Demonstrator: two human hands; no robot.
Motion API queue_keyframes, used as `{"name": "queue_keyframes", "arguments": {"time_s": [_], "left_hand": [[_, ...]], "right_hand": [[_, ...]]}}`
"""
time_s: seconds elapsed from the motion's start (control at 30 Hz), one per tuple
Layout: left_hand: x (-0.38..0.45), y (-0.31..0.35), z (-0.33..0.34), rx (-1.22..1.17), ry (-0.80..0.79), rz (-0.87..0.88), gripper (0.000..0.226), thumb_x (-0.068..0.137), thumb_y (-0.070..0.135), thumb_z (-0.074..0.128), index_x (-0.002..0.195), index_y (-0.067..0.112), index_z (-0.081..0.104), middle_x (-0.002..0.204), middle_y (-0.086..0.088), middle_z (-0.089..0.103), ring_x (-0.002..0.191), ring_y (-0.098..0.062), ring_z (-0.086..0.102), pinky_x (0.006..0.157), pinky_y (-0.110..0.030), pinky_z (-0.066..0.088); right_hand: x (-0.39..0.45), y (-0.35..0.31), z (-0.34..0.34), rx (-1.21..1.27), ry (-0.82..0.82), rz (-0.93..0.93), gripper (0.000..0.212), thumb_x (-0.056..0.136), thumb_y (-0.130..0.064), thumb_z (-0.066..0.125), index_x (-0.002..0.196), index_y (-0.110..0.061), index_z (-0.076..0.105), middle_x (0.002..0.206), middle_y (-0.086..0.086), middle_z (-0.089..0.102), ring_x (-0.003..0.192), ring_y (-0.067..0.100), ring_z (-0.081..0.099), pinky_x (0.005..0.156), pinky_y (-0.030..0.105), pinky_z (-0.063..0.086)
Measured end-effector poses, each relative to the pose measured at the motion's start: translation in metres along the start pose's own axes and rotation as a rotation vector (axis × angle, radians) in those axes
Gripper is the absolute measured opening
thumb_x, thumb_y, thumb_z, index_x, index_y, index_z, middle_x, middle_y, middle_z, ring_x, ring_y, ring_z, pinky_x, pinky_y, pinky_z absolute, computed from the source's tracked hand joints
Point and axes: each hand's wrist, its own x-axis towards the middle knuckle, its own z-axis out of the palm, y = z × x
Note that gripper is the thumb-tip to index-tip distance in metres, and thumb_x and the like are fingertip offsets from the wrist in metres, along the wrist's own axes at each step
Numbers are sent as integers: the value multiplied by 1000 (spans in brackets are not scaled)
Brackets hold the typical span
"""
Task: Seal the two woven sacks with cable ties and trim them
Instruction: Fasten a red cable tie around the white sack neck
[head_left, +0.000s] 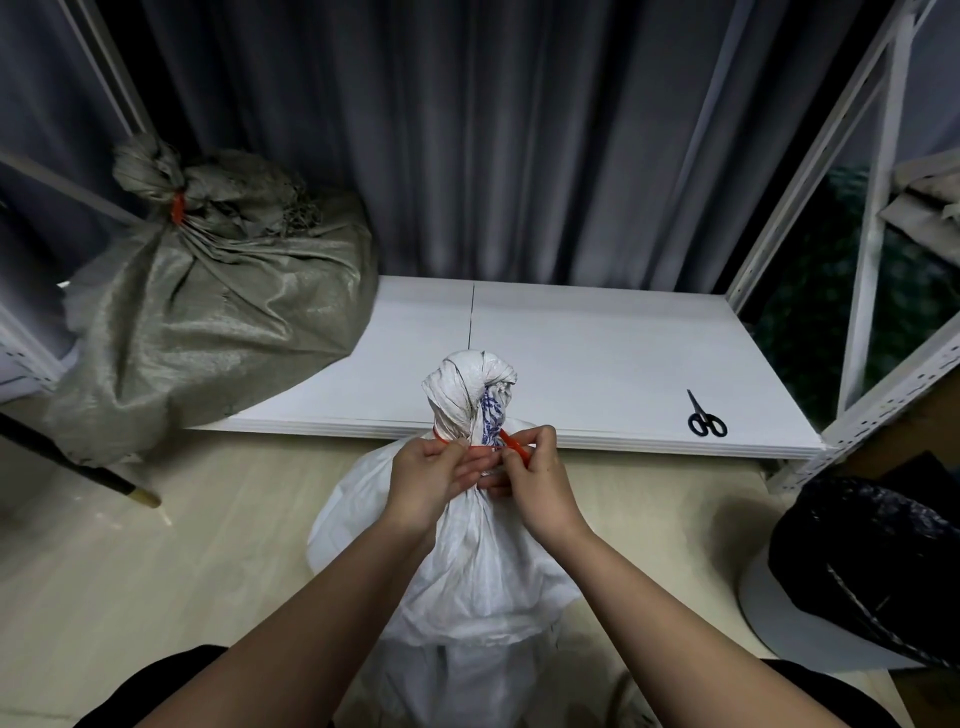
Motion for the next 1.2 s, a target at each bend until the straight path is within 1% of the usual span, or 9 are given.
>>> {"name": "queue_keyframes", "arguments": {"time_s": [0.23, 0.37, 0.5, 0.6, 0.67, 0.73, 0.83, 1.0, 1.2], "left_hand": [[-1, -7, 4, -83, 48, 44, 17, 97, 7, 48, 80, 6, 44, 84, -14, 70, 63, -9, 72, 57, -15, 55], [0, 0, -1, -84, -11, -43, 24, 95, 7, 52, 74, 10, 41, 70, -10, 73, 61, -10, 72, 57, -17, 57], [-4, 2, -5, -78, 21, -43, 26, 94, 7, 54, 72, 12, 41, 68, -9, 73, 61, -10, 72, 56, -16, 56], [-7, 3, -5, -65, -5, -31, 27, 95, 9, 53, 72, 13, 39, 68, -9, 74, 64, -9, 72, 58, -15, 55], [-9, 3, -4, -55, -38, -32, 27, 96, 9, 52, 73, 14, 38, 64, -5, 74, 62, -9, 72, 58, -14, 55], [-9, 1, -2, -48, -45, -25, 27, 95, 9, 52, 73, 14, 38, 69, -7, 75, 63, -11, 72, 58, -15, 55], [-7, -3, -2, -62, 3, -4, 25, 94, 7, 54, 73, 11, 41, 70, -9, 74, 63, -11, 72, 59, -17, 57], [-4, -5, -3, -39, -29, 28, 24, 95, 7, 53, 75, 11, 41, 74, -12, 75, 66, -15, 73, 59, -17, 56], [-1, -7, -3, -12, -10, 45, 23, 93, 9, 56, 76, 11, 41, 70, -10, 75, 60, -15, 71, 55, -17, 54]], "right_hand": [[-1, -5, 7, -20, 52, 78, 21, 94, -5, 42, 88, -24, 35, 89, 12, 62, 76, 33, 66, 77, 47, 53], [0, -13, 4, 93, 46, 155, 20, 96, -3, 32, 85, -20, 33, 80, 11, 58, 61, 27, 58, 57, 31, 46], [-4, -15, 4, 201, 0, 204, 9, 99, -16, 31, 100, -9, 38, 75, 6, 56, 60, 21, 55, 56, 28, 42], [-2, -7, 3, 282, -18, 287, 38, 95, -31, 37, 118, -2, 48, 73, 0, 65, 65, 13, 61, 65, 29, 48], [-1, -7, 1, 373, -10, 348, 39, 94, -32, 37, 107, -1, 56, 68, -1, 69, 61, 10, 61, 64, 26, 44], [-1, -10, 2, 532, 63, 433, 31, 96, -27, 37, 83, -8, 58, 55, -1, 60, 49, 9, 50, 54, 21, 38], [-1, -12, 5, 594, 110, 479, 26, 94, -14, 41, 71, -15, 54, 51, -5, 46, 38, 5, 34, 39, 16, 30], [-2, -15, 0, 597, 21, 460, 26, 97, -14, 45, 76, -10, 60, 52, -3, 63, 44, 3, 57, 54, 15, 49], [-2, -14, -5, 473, -96, 452, 18, 96, -17, 50, 90, -11, 66, 79, 3, 71, 64, 7, 65, 65, 18, 54]]}}
